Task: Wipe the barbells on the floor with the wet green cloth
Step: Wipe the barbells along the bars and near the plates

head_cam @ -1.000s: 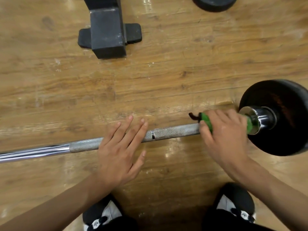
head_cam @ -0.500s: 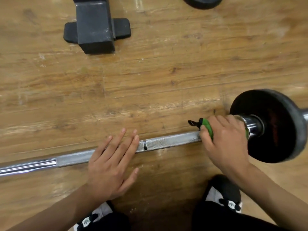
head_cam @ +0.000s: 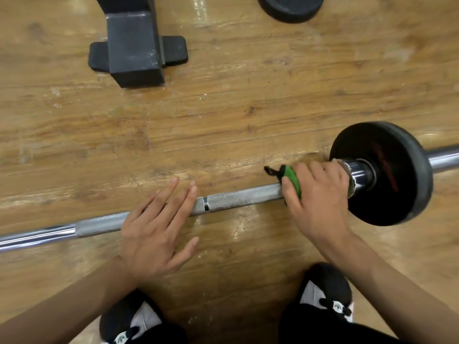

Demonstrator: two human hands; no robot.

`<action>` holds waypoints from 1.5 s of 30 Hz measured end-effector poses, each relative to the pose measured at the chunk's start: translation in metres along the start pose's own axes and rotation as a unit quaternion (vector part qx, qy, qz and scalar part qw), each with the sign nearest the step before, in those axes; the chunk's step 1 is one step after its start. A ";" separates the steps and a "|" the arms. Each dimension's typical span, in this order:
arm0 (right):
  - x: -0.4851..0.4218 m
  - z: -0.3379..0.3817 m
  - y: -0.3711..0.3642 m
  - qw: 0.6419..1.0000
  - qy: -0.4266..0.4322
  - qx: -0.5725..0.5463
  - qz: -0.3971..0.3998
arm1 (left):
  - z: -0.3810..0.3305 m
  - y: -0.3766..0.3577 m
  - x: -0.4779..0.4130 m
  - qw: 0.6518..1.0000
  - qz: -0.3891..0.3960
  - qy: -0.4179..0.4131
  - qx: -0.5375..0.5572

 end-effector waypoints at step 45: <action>-0.159 0.129 0.000 0.980 0.185 0.066 0.008 | 0.206 0.014 -0.073 0.979 0.010 0.201 0.021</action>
Point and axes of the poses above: each hand's wrist, its own x-axis away from the middle knuckle, its own y-axis out of the back of the hand, z = x × y, the point moved 2 cm from there along -x, towards the middle knuckle, and after that the axes turned 15 degrees about z, right-handed, at the moved point
